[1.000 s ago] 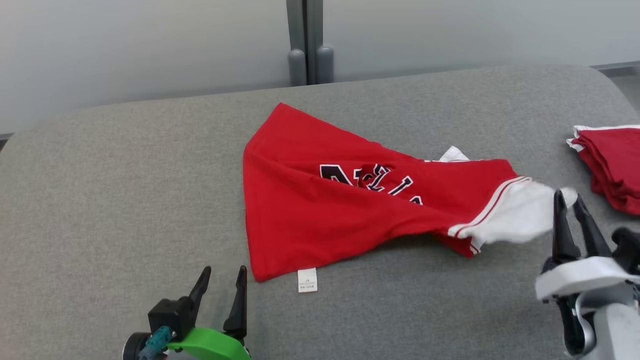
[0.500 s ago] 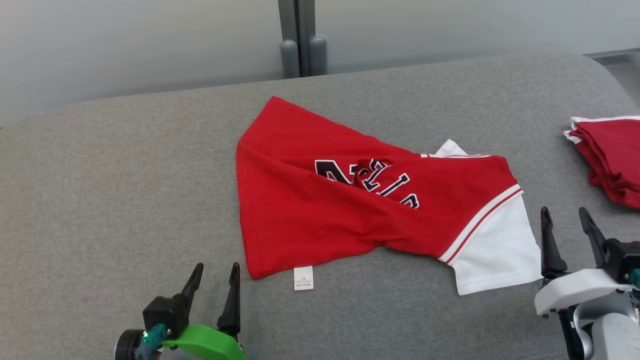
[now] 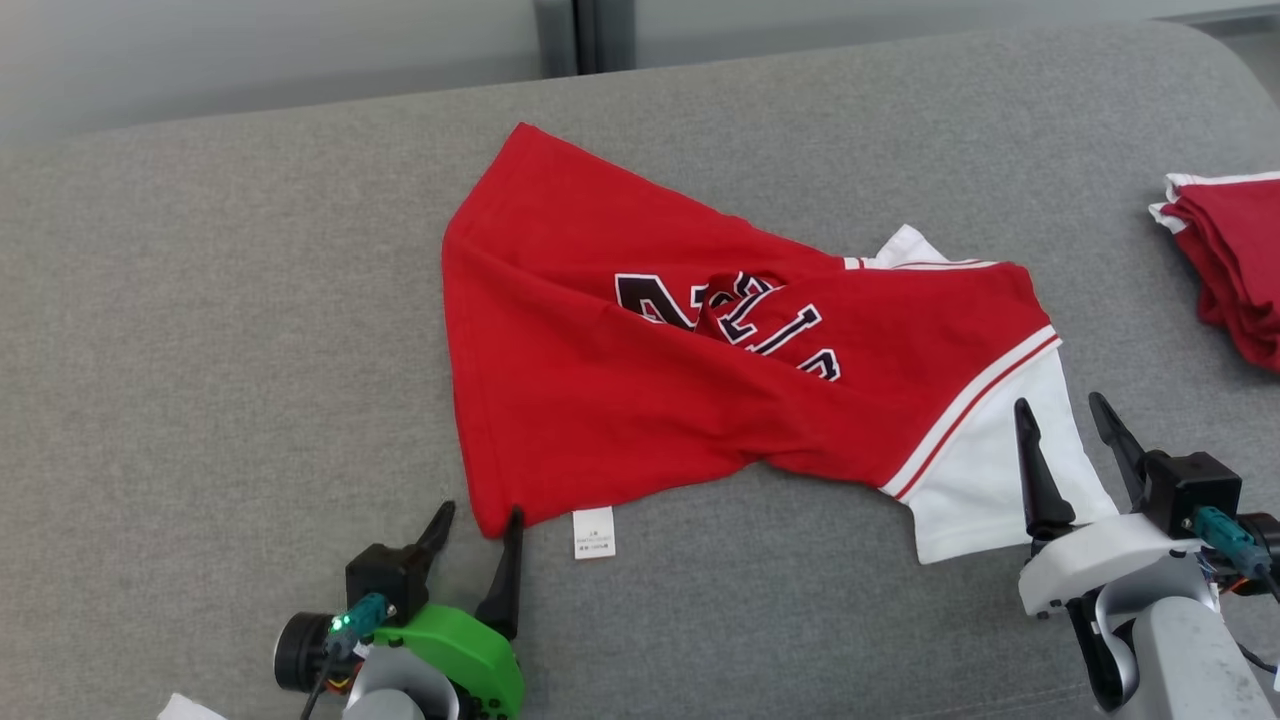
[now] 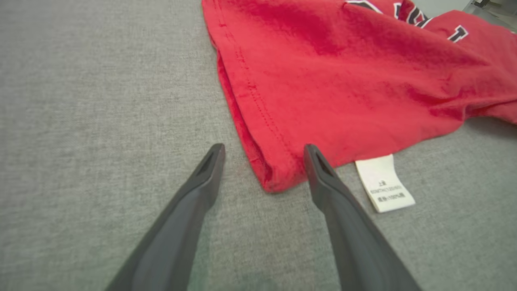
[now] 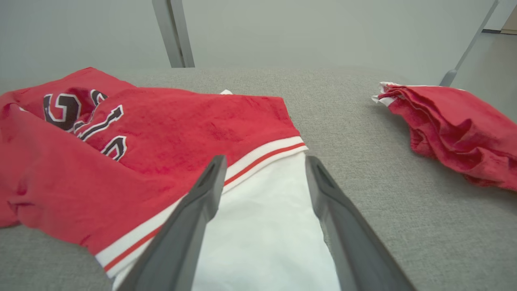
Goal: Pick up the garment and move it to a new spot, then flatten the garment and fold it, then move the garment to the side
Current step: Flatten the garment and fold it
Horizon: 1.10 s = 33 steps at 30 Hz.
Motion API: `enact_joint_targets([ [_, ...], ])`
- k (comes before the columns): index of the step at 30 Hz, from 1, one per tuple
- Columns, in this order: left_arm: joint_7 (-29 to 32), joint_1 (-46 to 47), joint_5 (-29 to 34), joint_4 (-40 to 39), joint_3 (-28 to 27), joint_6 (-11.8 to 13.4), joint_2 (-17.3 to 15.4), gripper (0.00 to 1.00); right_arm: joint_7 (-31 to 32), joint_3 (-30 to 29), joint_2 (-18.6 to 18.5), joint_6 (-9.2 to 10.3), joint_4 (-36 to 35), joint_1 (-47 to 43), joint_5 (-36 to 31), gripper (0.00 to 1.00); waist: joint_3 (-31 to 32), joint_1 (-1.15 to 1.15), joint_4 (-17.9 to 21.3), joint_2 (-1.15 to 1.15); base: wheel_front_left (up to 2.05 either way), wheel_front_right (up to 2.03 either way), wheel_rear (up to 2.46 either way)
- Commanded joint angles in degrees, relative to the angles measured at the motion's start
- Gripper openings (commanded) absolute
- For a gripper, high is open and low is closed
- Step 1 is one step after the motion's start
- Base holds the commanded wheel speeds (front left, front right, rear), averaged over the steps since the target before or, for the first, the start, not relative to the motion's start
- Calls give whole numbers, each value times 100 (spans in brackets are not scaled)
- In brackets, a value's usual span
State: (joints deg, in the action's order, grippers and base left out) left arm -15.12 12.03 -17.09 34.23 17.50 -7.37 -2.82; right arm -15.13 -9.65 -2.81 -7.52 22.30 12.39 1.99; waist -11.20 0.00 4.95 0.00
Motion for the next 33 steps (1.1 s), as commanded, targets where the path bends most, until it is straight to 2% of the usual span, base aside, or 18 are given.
enact_joint_targets([
  [1, -2, 116, -11, 170, 35, 26, -22, 100, -1, 0, -22, 7, 22, 51, -12, 100, -187, 0, 108, 0, 0, 0, 0],
  [3, 20, 168, -74, 448, 80, 61, -23, 100, -1, -19, -22, 7, 41, 77, -15, 100, -232, 0, 129, 0, 0, 0, 0],
  [4, 25, 186, -107, 541, 106, 67, -23, 92, -1, -29, -22, 7, 45, 84, -30, 100, -243, 0, 134, 0, 0, 0, 0],
  [6, 45, 221, -202, 654, 182, 48, -22, 0, -1, -52, -21, 7, 66, 82, -47, 100, -265, 0, 139, 0, 0, 0, 0],
  [11, 48, 301, -443, 780, 249, 10, -18, 0, -1, -135, -20, 6, 76, 47, -83, 100, -245, 0, 78, 0, 0, 0, 0],
  [14, 8, 405, -425, 426, -231, 207, -71, 0, -1, -104, -21, 7, 59, 49, -53, 100, -221, 0, 3, 0, 0, 0, 0],
  [18, 0, 309, -161, 11, -687, 276, -119, 0, -1, 22, -22, 7, 72, 20, 11, 100, -204, 0, -69, 0, 0, 0, 0],
  [24, 0, 133, 107, -71, -1099, 195, -103, 0, -1, 280, -23, 7, 125, -188, -8, 100, -190, 0, -139, 0, 0, 0, 0],
  [33, 0, -70, 211, -42, -1289, 91, -34, 0, -1, 536, -25, 7, 85, -759, -113, 100, -186, 0, -118, 0, 0, 0, 0],
])
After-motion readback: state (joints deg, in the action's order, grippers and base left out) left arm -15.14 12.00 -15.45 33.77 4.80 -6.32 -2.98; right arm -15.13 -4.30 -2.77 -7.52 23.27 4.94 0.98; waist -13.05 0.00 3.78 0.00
